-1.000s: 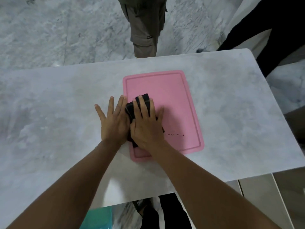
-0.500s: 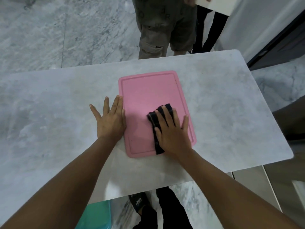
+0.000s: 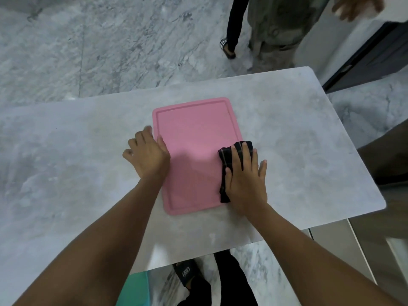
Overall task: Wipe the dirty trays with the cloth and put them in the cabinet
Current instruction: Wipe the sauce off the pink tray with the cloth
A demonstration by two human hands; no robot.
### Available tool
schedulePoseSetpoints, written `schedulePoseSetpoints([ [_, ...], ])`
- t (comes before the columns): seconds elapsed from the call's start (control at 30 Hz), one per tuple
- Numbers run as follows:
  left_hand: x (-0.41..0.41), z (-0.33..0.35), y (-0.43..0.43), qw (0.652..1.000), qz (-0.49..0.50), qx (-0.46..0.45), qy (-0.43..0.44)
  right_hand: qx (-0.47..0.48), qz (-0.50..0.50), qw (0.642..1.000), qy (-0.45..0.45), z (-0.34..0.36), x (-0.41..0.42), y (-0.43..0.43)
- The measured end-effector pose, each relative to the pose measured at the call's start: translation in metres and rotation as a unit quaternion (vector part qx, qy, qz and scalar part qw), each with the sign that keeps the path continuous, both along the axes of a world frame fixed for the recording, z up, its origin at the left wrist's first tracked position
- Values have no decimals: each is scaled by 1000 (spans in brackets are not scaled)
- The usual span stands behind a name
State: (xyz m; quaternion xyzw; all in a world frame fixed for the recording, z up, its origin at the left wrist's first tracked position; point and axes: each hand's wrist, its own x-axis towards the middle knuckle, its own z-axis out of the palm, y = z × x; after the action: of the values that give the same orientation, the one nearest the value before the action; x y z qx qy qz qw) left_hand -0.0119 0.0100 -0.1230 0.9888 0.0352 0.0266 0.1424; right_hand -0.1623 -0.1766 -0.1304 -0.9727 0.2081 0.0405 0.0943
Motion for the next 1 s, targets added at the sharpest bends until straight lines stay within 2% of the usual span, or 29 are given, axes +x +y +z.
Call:
schedulePoseSetpoints([
  [0.2, 6, -15, -2, 998, -22, 60, -1, -44, 0, 999, 26, 1, 7, -5],
  [0.47, 10, -18, 4, 994, -54, 96, -18, -24, -4, 999, 30, 12, 61, -32],
  [0.73, 10, -25, 2, 988, -43, 143, -49, -40, 71, 997, 12, 4, 121, -63],
  [1.0, 11, -22, 2, 987, -45, 141, -55, -27, 133, 990, -31, -9, 164, -86],
])
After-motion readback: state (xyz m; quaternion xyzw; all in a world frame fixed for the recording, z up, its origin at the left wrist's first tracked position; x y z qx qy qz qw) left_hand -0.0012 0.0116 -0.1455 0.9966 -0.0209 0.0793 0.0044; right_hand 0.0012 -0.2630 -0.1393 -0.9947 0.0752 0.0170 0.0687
